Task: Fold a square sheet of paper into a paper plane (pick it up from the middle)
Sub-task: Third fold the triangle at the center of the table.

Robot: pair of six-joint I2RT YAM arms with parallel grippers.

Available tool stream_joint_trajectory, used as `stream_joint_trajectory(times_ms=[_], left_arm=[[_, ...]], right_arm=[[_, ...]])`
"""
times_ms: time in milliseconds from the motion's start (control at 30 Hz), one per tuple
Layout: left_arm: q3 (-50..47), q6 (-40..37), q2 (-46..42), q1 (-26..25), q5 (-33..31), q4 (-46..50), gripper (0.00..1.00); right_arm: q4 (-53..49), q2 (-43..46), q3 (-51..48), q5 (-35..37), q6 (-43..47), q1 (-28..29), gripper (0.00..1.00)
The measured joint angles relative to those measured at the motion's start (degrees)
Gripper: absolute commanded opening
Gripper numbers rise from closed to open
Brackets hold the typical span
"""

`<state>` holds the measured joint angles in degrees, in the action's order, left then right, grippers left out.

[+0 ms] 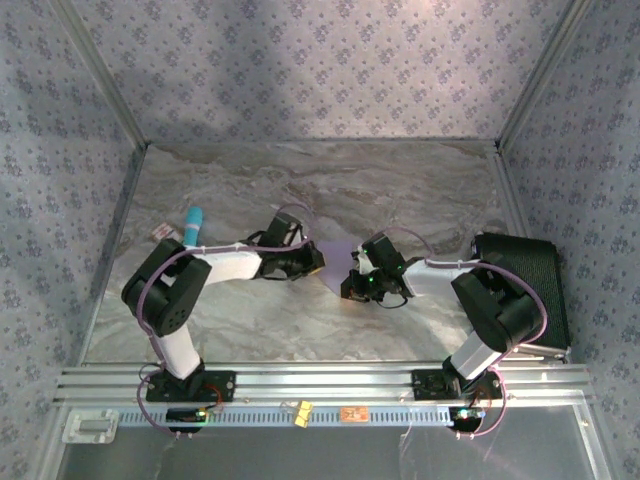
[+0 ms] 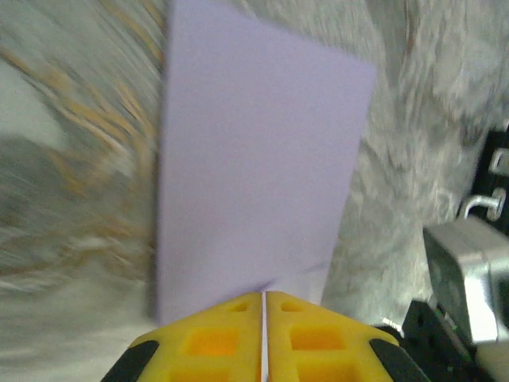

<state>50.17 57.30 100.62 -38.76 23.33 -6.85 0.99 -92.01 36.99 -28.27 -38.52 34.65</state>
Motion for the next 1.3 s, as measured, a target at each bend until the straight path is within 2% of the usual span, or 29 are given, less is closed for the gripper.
stream_joint_trajectory(times_ms=[100,267,667,900,1067,1300], left_arm=[[-0.04,0.74,1.27,-1.75,0.26,-1.55,0.09],[-1.01,1.46,4.61,-1.68,0.46,-3.78,0.07],[-1.64,1.42,4.63,-1.46,0.66,-4.98,0.05],[-1.9,1.44,4.61,-1.46,0.68,-5.4,0.05],[-1.9,1.42,4.61,-1.46,0.68,-5.4,0.05],[-1.9,1.44,4.61,-1.46,0.66,-5.4,0.05]], right_arm=[[-0.33,0.15,0.0,0.02,0.02,-0.02,0.0],[-0.81,0.46,0.0,0.02,0.2,-0.02,0.0],[-4.42,2.69,3.17,-0.09,0.61,0.35,0.02],[-4.17,-2.38,9.03,-0.42,0.63,1.88,0.04],[-4.55,-6.78,9.4,0.02,0.85,2.51,0.04],[-3.69,-4.11,6.01,-0.07,3.06,2.29,0.04]])
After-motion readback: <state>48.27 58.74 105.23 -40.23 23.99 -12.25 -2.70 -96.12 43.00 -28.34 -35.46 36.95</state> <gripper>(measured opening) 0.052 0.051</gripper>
